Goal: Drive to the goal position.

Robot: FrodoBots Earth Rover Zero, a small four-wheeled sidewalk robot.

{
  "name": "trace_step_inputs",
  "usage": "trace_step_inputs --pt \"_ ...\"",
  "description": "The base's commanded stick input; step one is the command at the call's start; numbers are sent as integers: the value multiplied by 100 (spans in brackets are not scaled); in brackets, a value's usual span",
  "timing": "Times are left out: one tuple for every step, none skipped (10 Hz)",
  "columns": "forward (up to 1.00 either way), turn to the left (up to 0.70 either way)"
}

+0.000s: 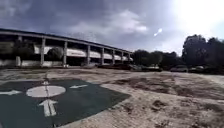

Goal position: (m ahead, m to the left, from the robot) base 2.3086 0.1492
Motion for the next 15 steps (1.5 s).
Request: trace_step_inputs --pt "70 0" --pt "70 0" --pt "70 0" --pt "70 0" --pt "70 0" --pt "70 0" --pt "70 0" --pt "70 0" --pt "70 0" --pt "70 0" --pt "70 0" --pt "70 0" --pt "70 0" --pt "70 0" --pt "70 0"
